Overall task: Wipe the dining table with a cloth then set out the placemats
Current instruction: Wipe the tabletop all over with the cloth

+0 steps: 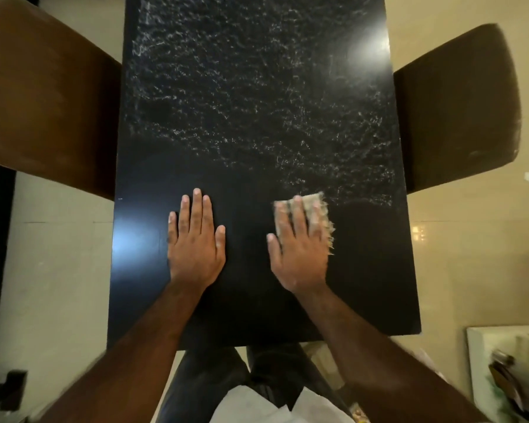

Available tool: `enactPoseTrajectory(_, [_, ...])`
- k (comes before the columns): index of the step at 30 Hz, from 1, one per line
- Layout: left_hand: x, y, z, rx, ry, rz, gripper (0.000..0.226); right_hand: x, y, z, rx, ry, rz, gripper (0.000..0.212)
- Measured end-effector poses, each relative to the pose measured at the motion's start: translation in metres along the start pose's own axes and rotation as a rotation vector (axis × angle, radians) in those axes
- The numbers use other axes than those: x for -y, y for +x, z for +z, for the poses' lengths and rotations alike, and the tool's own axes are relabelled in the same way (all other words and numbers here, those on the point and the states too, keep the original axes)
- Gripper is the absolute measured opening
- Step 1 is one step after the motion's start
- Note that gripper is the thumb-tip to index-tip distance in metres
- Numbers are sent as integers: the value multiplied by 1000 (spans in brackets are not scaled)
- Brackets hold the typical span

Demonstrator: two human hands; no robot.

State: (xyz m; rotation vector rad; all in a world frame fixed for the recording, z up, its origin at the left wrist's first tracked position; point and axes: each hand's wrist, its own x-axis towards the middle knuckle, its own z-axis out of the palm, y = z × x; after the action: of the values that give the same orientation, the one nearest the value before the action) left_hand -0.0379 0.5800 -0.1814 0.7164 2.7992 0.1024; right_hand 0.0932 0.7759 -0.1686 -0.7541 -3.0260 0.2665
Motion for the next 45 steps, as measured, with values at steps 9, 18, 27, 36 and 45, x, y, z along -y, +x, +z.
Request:
enactPoseTrajectory(9, [-7, 0, -4, -19, 8, -21, 74, -15, 72, -3, -19, -30, 251, 77])
enactPoseTrajectory(18, [-8, -2, -7, -34, 18, -13, 74, 13, 27, 1, 24, 68, -55, 74])
enactPoseTrajectory(27, [-9, 1, -4, -62, 14, -13, 75, -57, 66, -9, -13, 1, 417, 82])
enactPoseTrajectory(36, [-11, -2, -6, -107, -28, -2, 74, -23, 28, -6, -19, 63, 83, 79])
enactPoseTrajectory(45, [-11, -1, -3, -121, -31, 0, 74, -143, 58, -24, -36, -20, 575, 86])
